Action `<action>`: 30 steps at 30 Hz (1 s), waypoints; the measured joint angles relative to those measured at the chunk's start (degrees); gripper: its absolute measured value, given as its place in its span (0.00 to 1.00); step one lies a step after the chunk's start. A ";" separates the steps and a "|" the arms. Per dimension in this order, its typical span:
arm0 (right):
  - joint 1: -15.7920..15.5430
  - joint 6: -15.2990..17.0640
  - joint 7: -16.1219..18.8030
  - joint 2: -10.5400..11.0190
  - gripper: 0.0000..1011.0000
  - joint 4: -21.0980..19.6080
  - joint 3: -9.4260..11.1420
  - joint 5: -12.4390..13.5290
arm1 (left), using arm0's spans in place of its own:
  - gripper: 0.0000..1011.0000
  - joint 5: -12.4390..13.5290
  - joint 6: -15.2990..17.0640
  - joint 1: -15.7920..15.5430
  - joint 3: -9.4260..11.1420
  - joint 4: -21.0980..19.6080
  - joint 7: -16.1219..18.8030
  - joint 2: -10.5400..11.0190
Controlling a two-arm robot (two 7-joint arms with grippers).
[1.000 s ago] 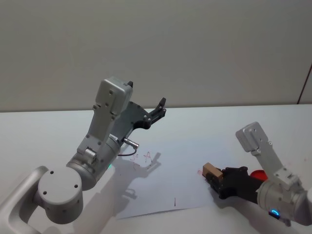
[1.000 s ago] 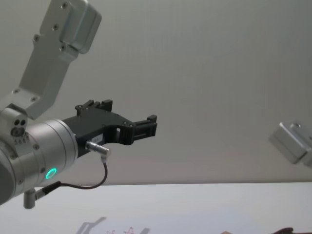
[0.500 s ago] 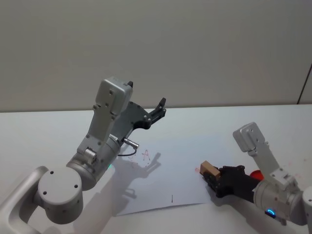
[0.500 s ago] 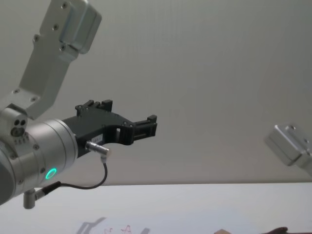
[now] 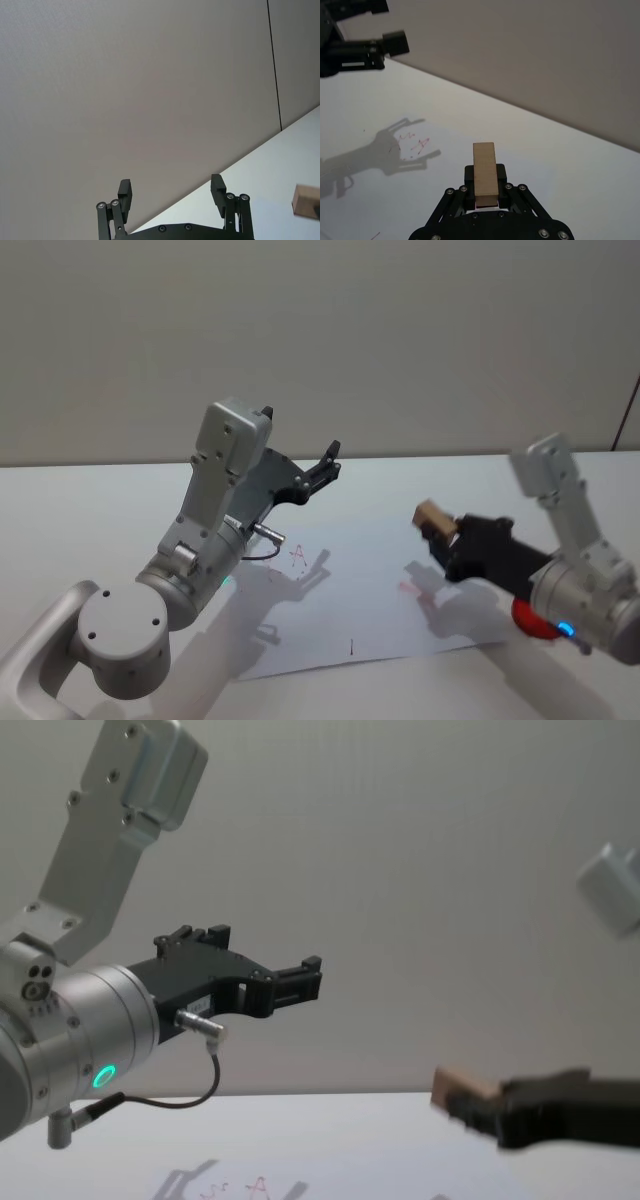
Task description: Use the one hand to pick up the stamp and affix it onto the A4 paper.
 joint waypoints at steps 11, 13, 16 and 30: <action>-3.15 0.30 -6.29 3.00 0.21 -7.27 3.29 5.85 | 0.99 0.00 0.00 0.00 0.00 0.00 0.00 0.00; -3.95 0.74 -7.25 3.54 0.21 -8.18 3.77 6.80 | 0.99 0.00 0.00 0.00 0.00 0.00 0.00 0.00; -5.96 1.96 -9.26 5.09 0.21 -10.48 5.09 8.98 | 0.99 0.00 0.00 0.00 0.00 0.00 0.00 0.00; -12.89 6.92 -13.35 9.73 0.21 -14.37 8.28 15.07 | 0.99 0.00 0.00 0.00 0.00 0.00 0.00 0.00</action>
